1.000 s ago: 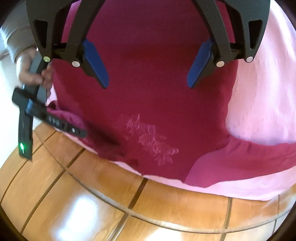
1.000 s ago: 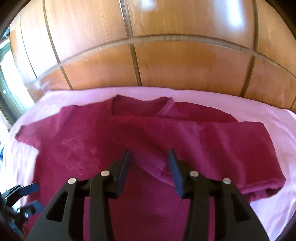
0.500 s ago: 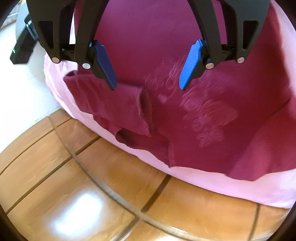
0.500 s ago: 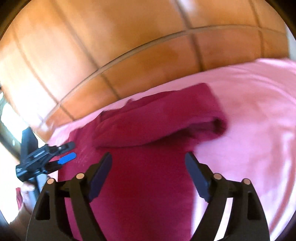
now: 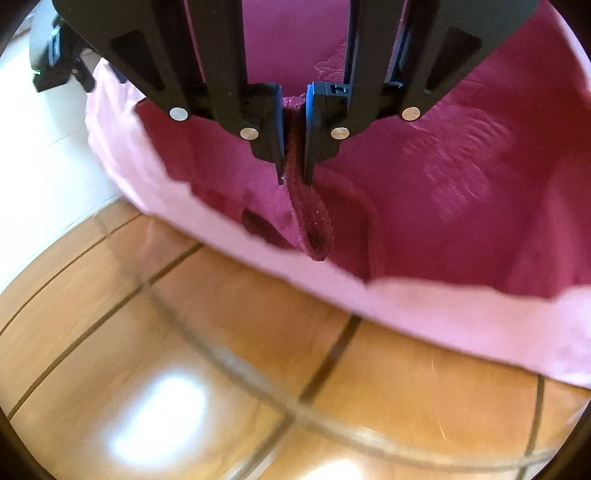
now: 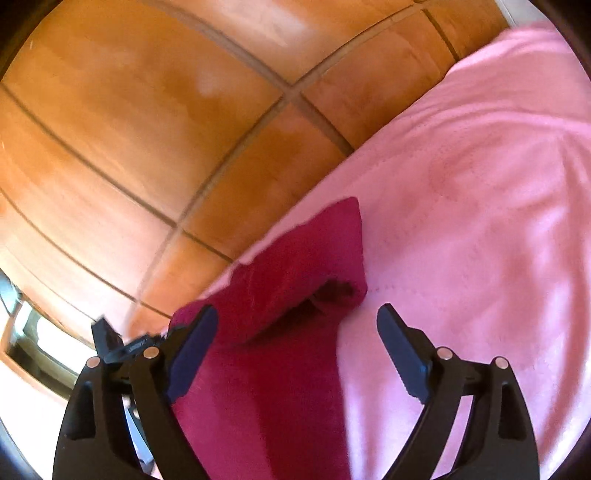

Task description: Fold small clothes

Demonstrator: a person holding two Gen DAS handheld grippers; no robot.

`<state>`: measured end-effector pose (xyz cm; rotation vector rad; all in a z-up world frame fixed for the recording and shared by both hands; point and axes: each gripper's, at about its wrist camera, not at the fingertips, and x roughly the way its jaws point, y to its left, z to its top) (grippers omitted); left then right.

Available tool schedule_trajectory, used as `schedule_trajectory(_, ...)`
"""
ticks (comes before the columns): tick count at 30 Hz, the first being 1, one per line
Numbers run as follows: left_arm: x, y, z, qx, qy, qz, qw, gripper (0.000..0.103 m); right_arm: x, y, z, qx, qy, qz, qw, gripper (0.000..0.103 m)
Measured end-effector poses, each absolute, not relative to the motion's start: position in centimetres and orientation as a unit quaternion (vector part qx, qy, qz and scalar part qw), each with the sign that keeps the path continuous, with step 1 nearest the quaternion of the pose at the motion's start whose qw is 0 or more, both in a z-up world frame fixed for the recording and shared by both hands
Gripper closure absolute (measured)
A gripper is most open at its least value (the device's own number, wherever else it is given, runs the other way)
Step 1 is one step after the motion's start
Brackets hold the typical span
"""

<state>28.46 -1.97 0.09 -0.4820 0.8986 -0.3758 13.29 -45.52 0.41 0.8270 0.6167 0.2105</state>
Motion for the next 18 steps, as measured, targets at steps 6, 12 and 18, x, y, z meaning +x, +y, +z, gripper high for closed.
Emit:
schedule_trajectory(6, 27.1, 2.9, 2.4, -0.217, 0.399, -0.160, 0.876, 0.096, 15.7, -43.8, 1.0, 0.434, 0.280, 0.158, 0.841, 0.019)
schedule_trajectory(12, 27.0, 5.8, 1.0, -0.207, 0.405, -0.116, 0.883, 0.096, 19.9, -39.2, 0.0, 0.403, 0.327, 0.168, 0.838, 0.019)
schedule_trajectory(18, 27.0, 6.3, -2.2, -0.166, 0.439, -0.077, 0.880, 0.096, 21.5, -37.0, -2.6, 0.353, 0.368, 0.131, 0.850, 0.026)
